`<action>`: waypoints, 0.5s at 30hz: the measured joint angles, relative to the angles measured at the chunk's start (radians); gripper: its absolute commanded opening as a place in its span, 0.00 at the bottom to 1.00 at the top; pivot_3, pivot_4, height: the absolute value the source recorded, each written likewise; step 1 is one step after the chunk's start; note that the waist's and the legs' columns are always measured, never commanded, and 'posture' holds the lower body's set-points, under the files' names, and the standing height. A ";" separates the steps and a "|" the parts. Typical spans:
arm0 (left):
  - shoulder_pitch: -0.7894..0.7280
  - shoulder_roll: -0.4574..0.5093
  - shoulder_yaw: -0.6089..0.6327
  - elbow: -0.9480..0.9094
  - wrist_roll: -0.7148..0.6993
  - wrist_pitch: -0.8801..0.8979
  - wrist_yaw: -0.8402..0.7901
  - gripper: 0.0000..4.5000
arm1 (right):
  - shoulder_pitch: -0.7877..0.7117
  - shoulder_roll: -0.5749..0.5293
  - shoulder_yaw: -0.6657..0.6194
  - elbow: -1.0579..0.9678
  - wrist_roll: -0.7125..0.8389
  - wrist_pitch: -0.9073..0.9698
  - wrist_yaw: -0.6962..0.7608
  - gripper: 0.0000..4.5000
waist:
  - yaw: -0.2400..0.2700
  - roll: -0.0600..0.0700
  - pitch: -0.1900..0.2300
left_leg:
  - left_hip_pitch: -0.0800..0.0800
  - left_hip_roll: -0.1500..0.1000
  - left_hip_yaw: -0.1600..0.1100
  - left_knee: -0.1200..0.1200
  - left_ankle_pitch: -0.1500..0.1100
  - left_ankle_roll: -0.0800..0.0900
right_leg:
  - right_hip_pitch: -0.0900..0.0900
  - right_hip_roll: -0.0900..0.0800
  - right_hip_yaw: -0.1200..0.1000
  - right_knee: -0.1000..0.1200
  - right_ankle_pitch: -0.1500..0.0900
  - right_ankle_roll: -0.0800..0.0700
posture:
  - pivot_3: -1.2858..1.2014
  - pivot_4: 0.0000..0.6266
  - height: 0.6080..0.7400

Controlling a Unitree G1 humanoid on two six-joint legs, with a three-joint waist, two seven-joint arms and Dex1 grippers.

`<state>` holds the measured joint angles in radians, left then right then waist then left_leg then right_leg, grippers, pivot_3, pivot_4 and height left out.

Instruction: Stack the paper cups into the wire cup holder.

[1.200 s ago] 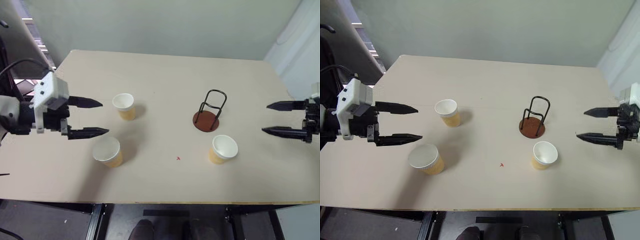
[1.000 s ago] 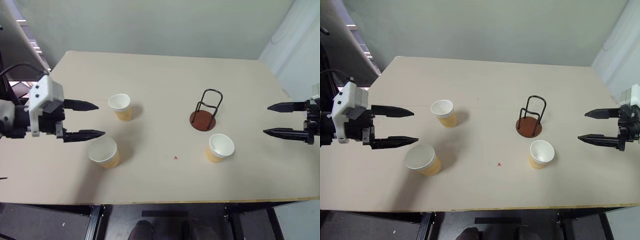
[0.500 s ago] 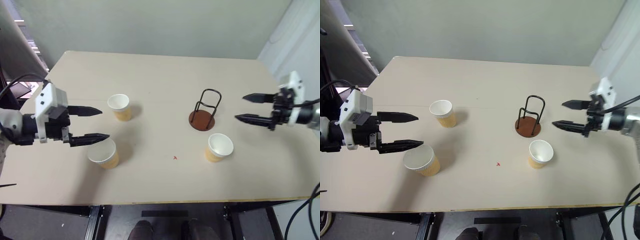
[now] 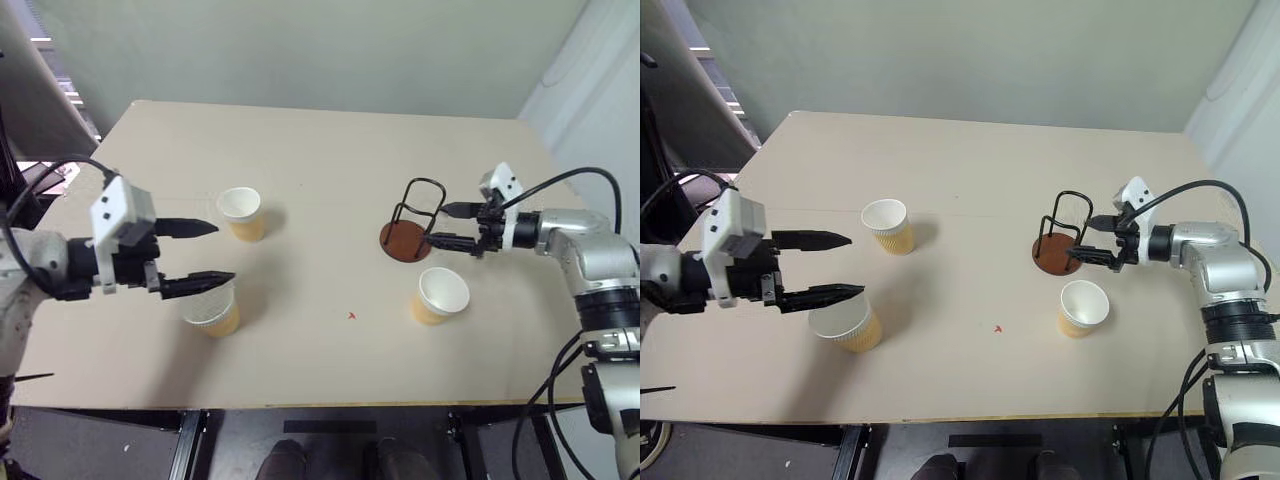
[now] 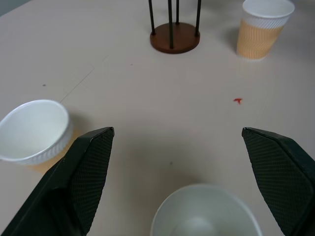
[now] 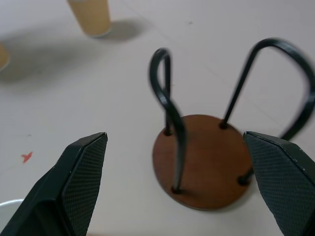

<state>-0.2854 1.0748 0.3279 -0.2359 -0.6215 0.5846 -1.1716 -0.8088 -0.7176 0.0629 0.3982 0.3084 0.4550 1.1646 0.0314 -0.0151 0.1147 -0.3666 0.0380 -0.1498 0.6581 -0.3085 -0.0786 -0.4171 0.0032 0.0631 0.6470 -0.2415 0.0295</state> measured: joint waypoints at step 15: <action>0.003 -0.028 -0.020 -0.061 -0.016 0.057 0.084 1.00 | -0.025 0.084 -0.002 0.061 -0.026 -0.029 -0.004 0.01 | 0.001 0.000 0.000 | 0.000 0.000 0.002 0.000 0.000 -0.001 | 0.000 0.000 0.000 0.000 0.000 0.000 | 0.52 0.24 1.00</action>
<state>-0.2821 1.0469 0.3075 -0.2974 -0.6373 0.6417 -1.0880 -0.8339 -0.6338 0.0611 0.4590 0.2825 0.4260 1.1608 0.0319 -0.0149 0.1147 -0.3663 0.0379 -0.1483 0.6580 -0.3085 -0.0793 -0.4170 0.0033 0.0628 0.6475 -0.2415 0.0294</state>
